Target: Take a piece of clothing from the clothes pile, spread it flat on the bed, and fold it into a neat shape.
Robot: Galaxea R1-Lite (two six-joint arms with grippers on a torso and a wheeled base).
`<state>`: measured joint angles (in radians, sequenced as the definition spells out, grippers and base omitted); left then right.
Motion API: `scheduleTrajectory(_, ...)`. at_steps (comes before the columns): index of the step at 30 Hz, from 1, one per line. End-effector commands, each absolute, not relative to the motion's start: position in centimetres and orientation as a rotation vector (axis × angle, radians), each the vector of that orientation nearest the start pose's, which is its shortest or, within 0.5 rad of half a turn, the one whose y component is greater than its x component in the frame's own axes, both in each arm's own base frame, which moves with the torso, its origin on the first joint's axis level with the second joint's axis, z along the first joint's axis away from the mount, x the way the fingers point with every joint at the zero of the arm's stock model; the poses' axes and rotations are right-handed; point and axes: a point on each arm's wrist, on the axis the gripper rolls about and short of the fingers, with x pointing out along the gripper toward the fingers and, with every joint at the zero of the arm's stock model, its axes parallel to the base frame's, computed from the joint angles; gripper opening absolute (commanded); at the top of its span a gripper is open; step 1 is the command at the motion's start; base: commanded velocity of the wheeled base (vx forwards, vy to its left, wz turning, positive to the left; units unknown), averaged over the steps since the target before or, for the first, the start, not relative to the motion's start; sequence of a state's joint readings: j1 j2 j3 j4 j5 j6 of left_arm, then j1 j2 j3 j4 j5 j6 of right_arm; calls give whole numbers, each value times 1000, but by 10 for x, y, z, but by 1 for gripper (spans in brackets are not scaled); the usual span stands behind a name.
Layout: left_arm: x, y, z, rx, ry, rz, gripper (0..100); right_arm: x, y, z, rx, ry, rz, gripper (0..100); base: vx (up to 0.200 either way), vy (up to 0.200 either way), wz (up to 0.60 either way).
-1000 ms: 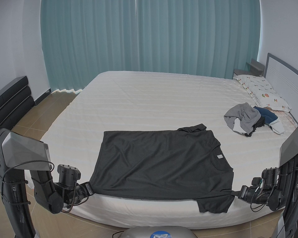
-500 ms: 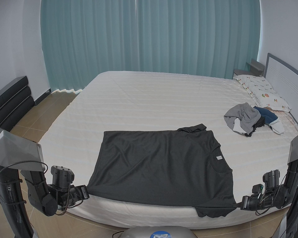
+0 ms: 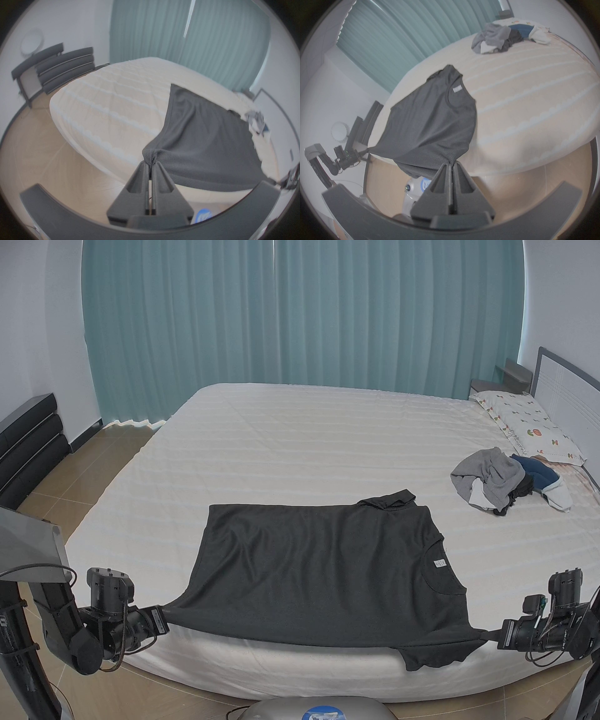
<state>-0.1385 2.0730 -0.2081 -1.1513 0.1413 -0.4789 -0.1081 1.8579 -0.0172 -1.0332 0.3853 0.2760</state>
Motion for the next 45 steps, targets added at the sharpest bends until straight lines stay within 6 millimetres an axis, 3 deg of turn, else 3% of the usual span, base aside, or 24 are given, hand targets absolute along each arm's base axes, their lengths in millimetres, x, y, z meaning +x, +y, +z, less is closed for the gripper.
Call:
scheduleTrajectory(1, 255, -31, 28, -457, 569, 172, 0, 181, -13, 63, 579, 603, 137, 0, 0, 0, 0)
scheduleTrajectory(9, 222, -28, 8, -200, 761, 119, 0, 170, -12, 32, 477, 825, 134, 0, 0, 0, 0)
scheduleTrajectory(20, 214, -28, -17, -102, 889, 103, 0, 170, -14, 6, 406, 988, 96, 0, 0, 0, 0)
scheduleTrajectory(39, 208, -27, -17, -74, 903, 92, 0, 175, -14, 14, 400, 901, 111, 0, 0, 0, 0)
scheduleTrajectory(45, 232, -29, -9, -207, 801, 123, 0, 186, -15, 18, 398, 824, 121, 0, 0, 0, 0)
